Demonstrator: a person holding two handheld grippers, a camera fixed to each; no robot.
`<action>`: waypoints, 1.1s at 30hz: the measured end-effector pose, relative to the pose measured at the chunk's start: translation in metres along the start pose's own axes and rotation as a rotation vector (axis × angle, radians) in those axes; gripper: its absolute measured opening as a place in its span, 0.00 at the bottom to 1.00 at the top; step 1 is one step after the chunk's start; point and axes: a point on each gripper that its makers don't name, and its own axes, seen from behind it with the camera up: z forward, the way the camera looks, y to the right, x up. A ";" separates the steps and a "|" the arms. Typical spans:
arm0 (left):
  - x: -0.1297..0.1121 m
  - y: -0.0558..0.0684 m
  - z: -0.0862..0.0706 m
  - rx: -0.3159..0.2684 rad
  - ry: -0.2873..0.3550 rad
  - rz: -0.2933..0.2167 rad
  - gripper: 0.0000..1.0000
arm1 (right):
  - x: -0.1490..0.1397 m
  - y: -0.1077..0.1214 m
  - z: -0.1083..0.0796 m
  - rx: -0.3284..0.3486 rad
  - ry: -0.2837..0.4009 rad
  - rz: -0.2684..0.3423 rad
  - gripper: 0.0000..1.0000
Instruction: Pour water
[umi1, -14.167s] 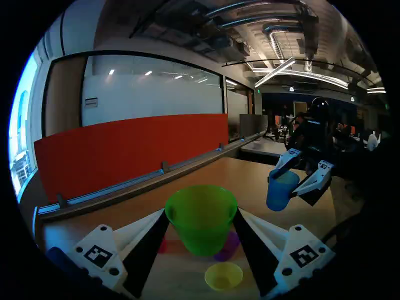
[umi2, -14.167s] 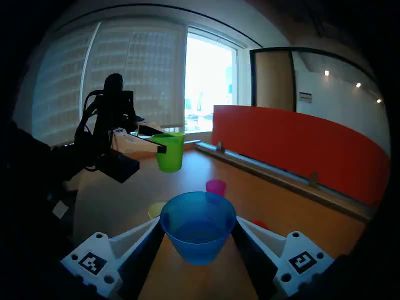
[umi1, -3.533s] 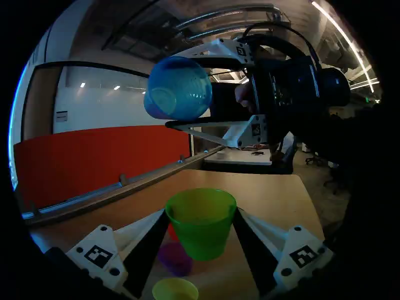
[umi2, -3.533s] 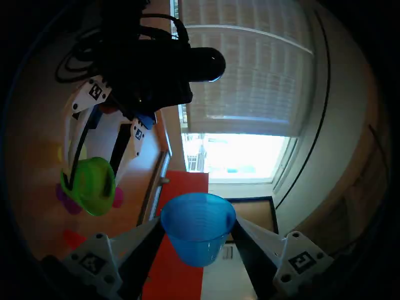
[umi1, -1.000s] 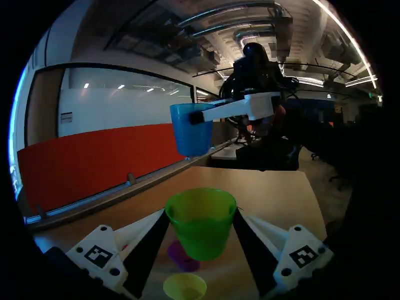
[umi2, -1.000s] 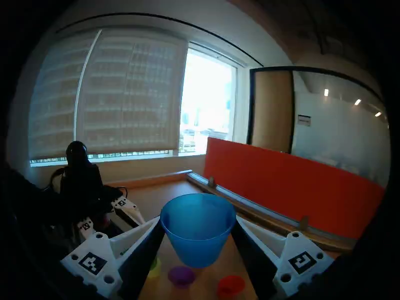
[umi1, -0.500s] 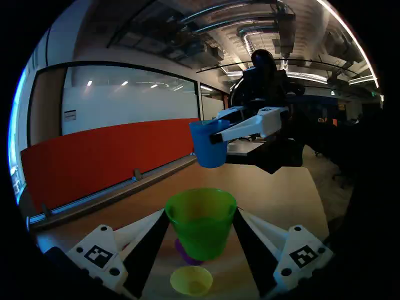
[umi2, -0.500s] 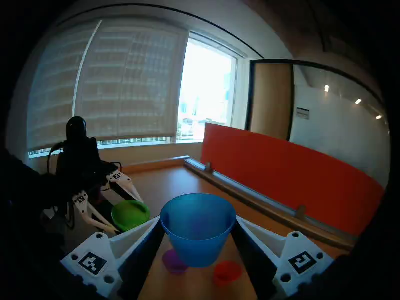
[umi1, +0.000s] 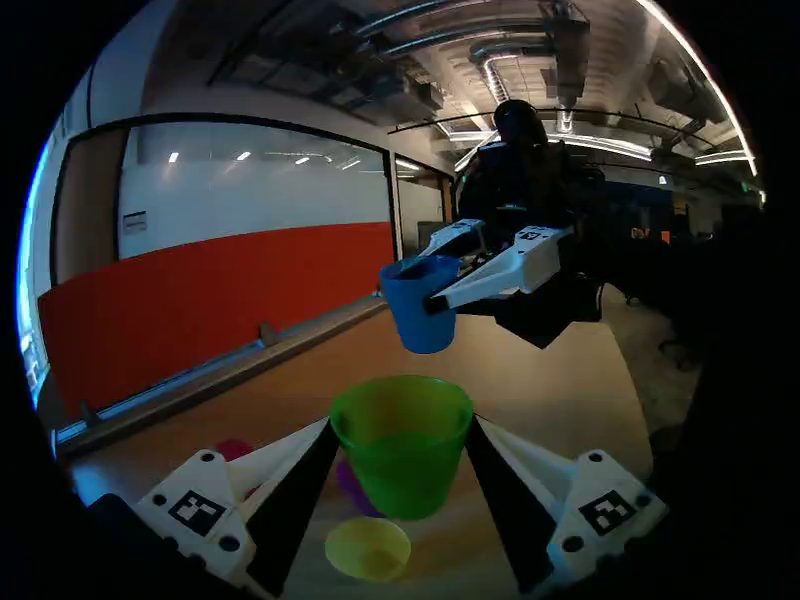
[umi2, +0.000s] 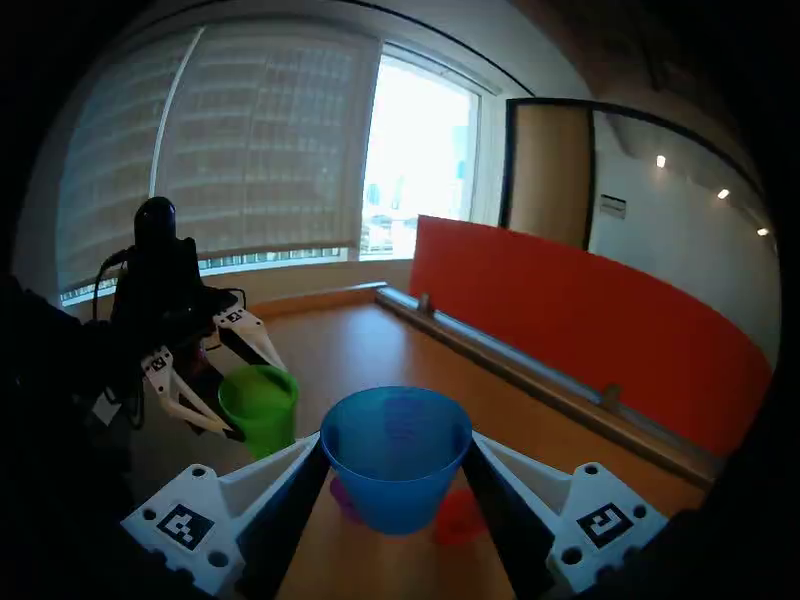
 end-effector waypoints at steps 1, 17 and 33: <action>-0.003 0.002 0.001 -0.003 -0.006 -0.003 0.87 | -0.004 0.000 0.000 0.000 -0.007 -0.001 0.90; -0.040 0.029 0.005 -0.035 -0.070 -0.023 0.87 | -0.048 -0.006 0.005 0.010 -0.070 0.014 0.90; -0.081 0.043 0.016 -0.093 -0.246 0.012 0.87 | -0.103 -0.017 0.015 0.053 -0.191 0.030 0.90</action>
